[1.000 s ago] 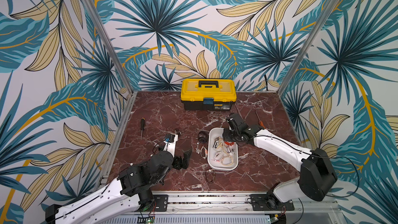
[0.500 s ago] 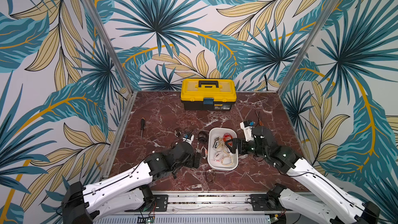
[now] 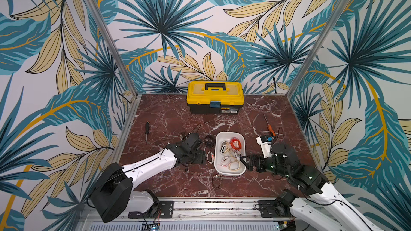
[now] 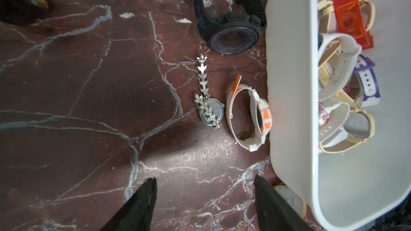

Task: Put the watch into the storage box
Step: Place the watch in the storage box, then pick up the watch at the center of the board.

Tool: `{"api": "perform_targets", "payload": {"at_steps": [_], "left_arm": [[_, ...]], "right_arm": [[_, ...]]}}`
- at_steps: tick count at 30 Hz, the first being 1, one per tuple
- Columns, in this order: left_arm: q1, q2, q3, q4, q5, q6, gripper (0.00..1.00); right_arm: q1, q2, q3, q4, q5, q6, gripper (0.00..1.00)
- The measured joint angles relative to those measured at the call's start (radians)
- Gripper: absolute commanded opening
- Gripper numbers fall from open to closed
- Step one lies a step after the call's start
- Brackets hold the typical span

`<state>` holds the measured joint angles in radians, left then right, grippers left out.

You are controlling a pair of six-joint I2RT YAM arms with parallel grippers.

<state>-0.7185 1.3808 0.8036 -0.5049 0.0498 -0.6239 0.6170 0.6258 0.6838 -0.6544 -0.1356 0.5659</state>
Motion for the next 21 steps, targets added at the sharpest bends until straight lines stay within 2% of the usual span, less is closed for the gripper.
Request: {"api": "perform_targets", "payload": {"at_steps": [12, 21], "left_arm": [[0.044, 0.271, 0.165, 0.013, 0.000, 0.076, 0.56], [0.061, 0.356, 0.213, 0.016, -0.027, 0.103, 0.49]], "right_arm": [[0.000, 0.005, -0.002, -0.002, -0.024, 0.003, 1.00], [0.001, -0.026, -0.002, -0.003, -0.054, 0.003, 1.00]]}}
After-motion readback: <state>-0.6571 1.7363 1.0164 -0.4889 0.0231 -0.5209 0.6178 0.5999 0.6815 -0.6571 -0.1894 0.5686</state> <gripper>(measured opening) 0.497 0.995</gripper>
